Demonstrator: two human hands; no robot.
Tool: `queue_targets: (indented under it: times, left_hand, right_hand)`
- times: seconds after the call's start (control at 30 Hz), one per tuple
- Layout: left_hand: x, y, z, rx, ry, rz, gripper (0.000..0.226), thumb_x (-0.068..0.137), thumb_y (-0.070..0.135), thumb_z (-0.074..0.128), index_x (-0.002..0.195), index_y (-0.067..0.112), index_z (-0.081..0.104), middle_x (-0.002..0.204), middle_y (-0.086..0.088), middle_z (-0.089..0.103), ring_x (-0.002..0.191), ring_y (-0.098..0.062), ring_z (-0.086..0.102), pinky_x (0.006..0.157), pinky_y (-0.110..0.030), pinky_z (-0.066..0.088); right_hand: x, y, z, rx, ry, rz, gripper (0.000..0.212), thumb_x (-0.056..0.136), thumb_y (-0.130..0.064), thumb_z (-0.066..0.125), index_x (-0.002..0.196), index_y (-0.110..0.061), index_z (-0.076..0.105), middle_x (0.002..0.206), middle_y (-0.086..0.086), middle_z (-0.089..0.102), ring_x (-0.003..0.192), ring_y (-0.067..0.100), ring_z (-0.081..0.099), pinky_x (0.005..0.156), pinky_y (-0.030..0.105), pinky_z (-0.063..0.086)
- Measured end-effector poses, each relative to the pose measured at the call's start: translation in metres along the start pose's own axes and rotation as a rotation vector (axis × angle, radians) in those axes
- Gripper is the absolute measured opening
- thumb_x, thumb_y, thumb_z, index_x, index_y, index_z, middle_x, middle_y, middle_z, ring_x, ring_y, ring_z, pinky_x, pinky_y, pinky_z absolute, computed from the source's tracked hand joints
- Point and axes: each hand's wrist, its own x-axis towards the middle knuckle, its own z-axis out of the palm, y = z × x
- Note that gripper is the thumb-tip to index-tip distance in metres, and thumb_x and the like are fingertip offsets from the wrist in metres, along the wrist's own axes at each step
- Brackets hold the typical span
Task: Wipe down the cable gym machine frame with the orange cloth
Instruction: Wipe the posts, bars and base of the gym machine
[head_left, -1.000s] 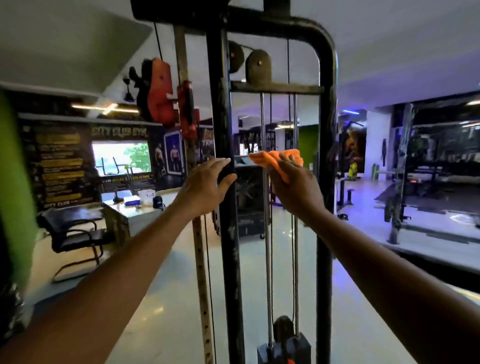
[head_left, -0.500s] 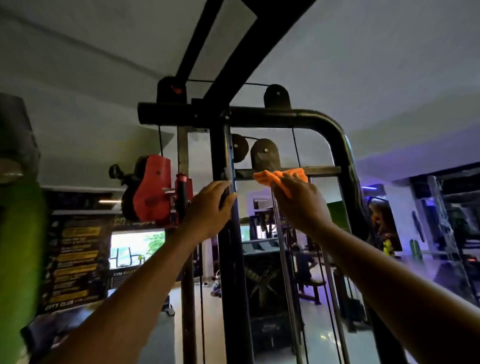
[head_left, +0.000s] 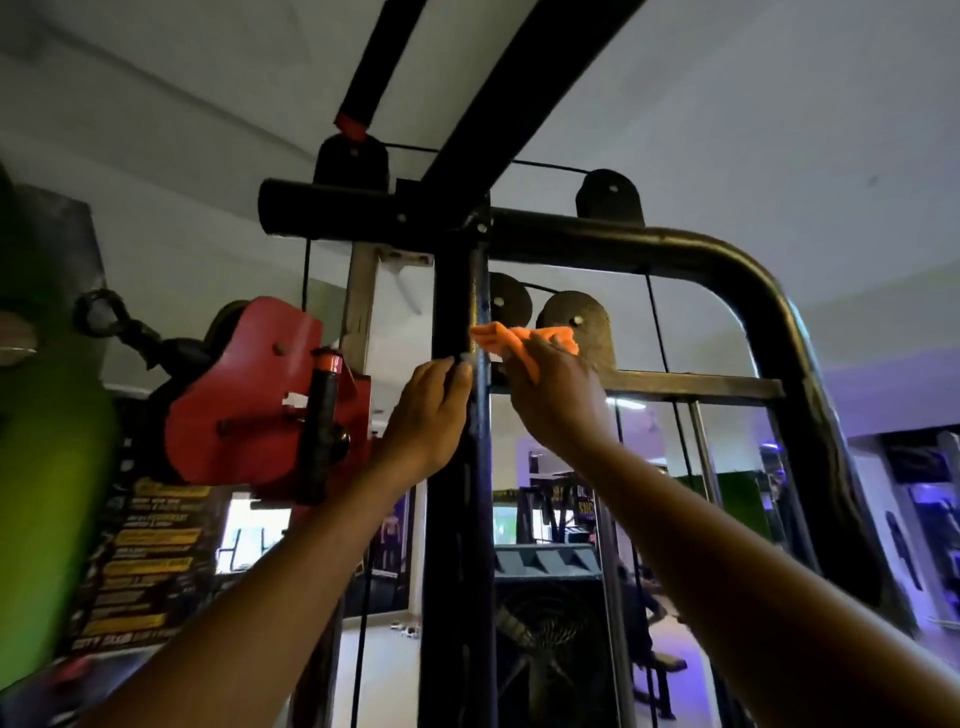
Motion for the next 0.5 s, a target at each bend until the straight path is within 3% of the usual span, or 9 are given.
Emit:
queue_targets:
  times: [0.07,0.13,0.2,0.23,0.27,0.3,0.37,0.43,0.5]
  left_hand:
    - [0.017,0.003,0.01,-0.078,0.067,-0.055,0.044,0.115,0.054,0.028,0.108,0.027,0.062,0.116,0.003,0.062,0.101,-0.008,0.06,0.084,-0.025,0.042]
    - [0.032,0.006,0.015,-0.179,0.127,-0.127,0.055,0.113,0.058,0.019,0.101,0.025,0.06,0.095,0.008,0.058,0.084,-0.003,0.055,0.073,-0.022,0.04]
    - [0.041,0.001,0.017,-0.351,0.134,-0.16,0.067,0.111,0.061,0.01,0.126,0.026,0.065,0.109,0.008,0.063,0.102,-0.006,0.06,0.085,-0.024,0.046]
    - [0.043,-0.005,0.018,-0.432,0.128,-0.181,0.069,0.111,0.06,0.008,0.138,0.027,0.063,0.12,0.008,0.064,0.114,-0.007,0.06,0.092,-0.024,0.047]
    - [0.044,-0.01,0.018,-0.486,0.125,-0.192,0.07,0.112,0.059,0.007,0.144,0.027,0.06,0.13,0.007,0.064,0.124,-0.009,0.059,0.097,-0.023,0.046]
    - [0.042,-0.015,0.018,-0.516,0.124,-0.193,0.071,0.112,0.058,0.006,0.148,0.026,0.059,0.143,0.003,0.062,0.135,-0.013,0.055,0.101,-0.026,0.043]
    - [0.04,-0.026,0.02,-0.542,0.12,-0.182,0.074,0.112,0.058,0.005,0.153,0.024,0.056,0.161,-0.003,0.052,0.15,-0.021,0.043,0.113,-0.036,0.034]
    - [0.039,-0.034,0.02,-0.558,0.121,-0.183,0.077,0.11,0.061,0.005,0.154,0.024,0.057,0.162,-0.004,0.051,0.152,-0.022,0.042,0.125,-0.047,0.029]
    - [0.041,-0.038,0.018,-0.574,0.129,-0.186,0.077,0.11,0.063,0.006,0.153,0.025,0.057,0.161,-0.003,0.053,0.15,-0.022,0.045,0.126,-0.053,0.032]
  right_hand:
    - [0.012,0.006,0.017,0.02,0.017,-0.013,0.051,0.109,-0.06,0.036,0.14,-0.028,0.061,0.107,-0.005,0.06,0.085,0.016,0.066,0.06,0.034,0.053]
    - [0.023,0.013,0.035,0.028,0.017,-0.02,0.052,0.109,-0.062,0.034,0.146,-0.033,0.056,0.124,0.001,0.063,0.099,0.023,0.068,0.067,0.039,0.058]
    - [0.026,0.019,0.055,-0.009,-0.059,-0.004,0.056,0.109,-0.064,0.027,0.157,-0.039,0.042,0.149,0.009,0.057,0.131,0.04,0.06,0.094,0.06,0.059]
    - [0.024,0.022,0.068,-0.064,-0.122,0.003,0.062,0.109,-0.066,0.021,0.164,-0.04,0.032,0.164,0.013,0.046,0.151,0.045,0.042,0.115,0.069,0.044]
    - [0.018,0.023,0.08,-0.125,-0.173,-0.001,0.068,0.109,-0.067,0.014,0.17,-0.038,0.02,0.176,0.014,0.028,0.164,0.042,0.019,0.129,0.071,0.019]
    - [0.01,0.023,0.089,-0.169,-0.193,-0.007,0.073,0.108,-0.067,0.006,0.173,-0.034,0.008,0.181,0.013,0.009,0.168,0.036,-0.001,0.132,0.066,-0.003]
    - [-0.006,0.024,0.101,-0.155,-0.144,-0.033,0.074,0.11,-0.064,0.001,0.173,-0.027,-0.008,0.18,0.007,-0.018,0.165,0.026,-0.024,0.129,0.058,-0.023]
    - [-0.01,0.03,0.111,-0.07,-0.11,-0.059,0.072,0.112,-0.061,0.005,0.172,-0.026,-0.014,0.177,0.0,-0.029,0.162,0.02,-0.032,0.128,0.054,-0.025]
    - [0.002,0.034,0.118,0.034,-0.13,-0.043,0.073,0.111,-0.063,0.006,0.17,-0.029,-0.02,0.176,-0.006,-0.031,0.161,0.018,-0.033,0.13,0.055,-0.022]
